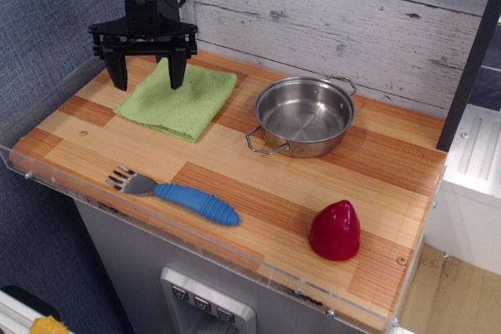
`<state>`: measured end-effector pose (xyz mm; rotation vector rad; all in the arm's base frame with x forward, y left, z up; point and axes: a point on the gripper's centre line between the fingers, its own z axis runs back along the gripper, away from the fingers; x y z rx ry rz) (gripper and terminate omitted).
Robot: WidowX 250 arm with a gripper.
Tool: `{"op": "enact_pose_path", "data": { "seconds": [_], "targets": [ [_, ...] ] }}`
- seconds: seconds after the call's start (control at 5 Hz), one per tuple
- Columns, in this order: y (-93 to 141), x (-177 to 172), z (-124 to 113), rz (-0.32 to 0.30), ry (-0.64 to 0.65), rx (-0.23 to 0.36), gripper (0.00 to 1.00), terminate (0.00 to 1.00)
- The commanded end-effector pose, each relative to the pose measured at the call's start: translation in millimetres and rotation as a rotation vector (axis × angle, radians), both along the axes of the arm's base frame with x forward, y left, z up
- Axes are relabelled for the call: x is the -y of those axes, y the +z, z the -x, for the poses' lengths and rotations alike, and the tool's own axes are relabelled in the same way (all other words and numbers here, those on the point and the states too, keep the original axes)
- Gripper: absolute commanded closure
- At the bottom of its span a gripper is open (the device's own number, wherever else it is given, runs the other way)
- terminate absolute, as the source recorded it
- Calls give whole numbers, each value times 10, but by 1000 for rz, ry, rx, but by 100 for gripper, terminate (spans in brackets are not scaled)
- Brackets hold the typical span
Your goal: Place the blue fork inside the pot
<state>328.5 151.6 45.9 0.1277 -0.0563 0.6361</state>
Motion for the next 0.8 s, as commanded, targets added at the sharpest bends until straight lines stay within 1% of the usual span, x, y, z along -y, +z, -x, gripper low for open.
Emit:
{"op": "enact_pose_path", "data": {
  "seconds": [0.0,0.2,0.4,0.6],
  "targets": [
    [0,0,0,0,0,0,0,0],
    [184,26,174,32,23,60,0,0],
    [370,84,414,14,81,70,0,0],
    [366,227,654,30,172,18,0,0]
  ]
}}
